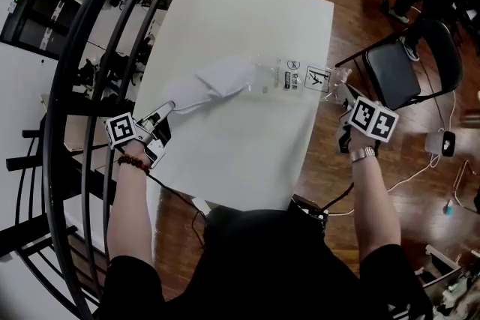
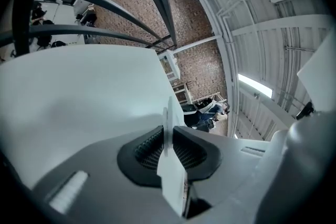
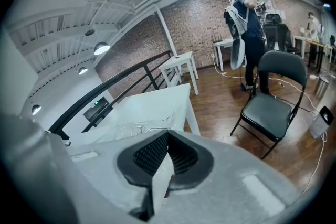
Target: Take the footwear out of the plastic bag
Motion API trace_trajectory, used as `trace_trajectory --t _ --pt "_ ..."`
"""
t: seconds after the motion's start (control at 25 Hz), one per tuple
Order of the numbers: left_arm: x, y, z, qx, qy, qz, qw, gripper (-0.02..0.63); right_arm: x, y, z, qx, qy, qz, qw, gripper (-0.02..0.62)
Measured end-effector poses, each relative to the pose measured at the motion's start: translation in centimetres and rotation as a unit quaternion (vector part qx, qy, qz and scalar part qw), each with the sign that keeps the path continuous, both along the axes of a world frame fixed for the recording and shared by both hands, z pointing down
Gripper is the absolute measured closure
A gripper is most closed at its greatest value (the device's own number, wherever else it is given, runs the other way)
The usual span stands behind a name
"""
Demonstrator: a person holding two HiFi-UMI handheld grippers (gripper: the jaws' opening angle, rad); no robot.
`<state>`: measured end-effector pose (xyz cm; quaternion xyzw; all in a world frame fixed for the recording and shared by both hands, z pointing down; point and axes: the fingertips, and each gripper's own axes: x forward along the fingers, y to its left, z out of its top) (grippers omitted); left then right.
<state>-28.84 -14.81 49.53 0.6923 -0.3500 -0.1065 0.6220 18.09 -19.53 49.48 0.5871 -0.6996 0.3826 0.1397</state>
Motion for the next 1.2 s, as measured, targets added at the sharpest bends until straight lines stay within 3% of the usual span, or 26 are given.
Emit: trace_trajectory --t 0.2,0.48,0.76,0.88,1.0,1.2 --pt "-1.7 -0.5 0.7 -0.007 -0.002 -0.043 0.9990 0.534 0.9 -0.6 -0.3 0.010 -0.002 0.053 0.999 0.601" --pt "-2.8 -0.9 1.6 -0.010 0.017 -0.112 0.9935 0.534 2.2 -0.3 0.7 0.010 -0.057 0.136 0.989 0.601" --pt "-2.3 -1.1 2.8 -0.022 0.015 -0.143 0.9894 0.532 -0.2 0.0 1.6 -0.002 -0.082 0.146 0.986 0.601" --pt "-2.4 -1.4 3.7 -0.030 -0.009 -0.149 0.9883 0.531 -1.7 0.1 2.0 -0.004 -0.085 0.139 0.987 0.598" --pt "-2.2 -1.4 3.9 -0.024 -0.064 -0.127 0.9895 0.521 -3.5 0.5 2.3 -0.010 -0.081 0.109 0.991 0.588" --pt "-1.2 -1.0 4.0 -0.023 -0.140 -0.091 0.9857 0.395 -5.3 2.0 3.0 -0.031 -0.066 0.054 0.996 0.494"
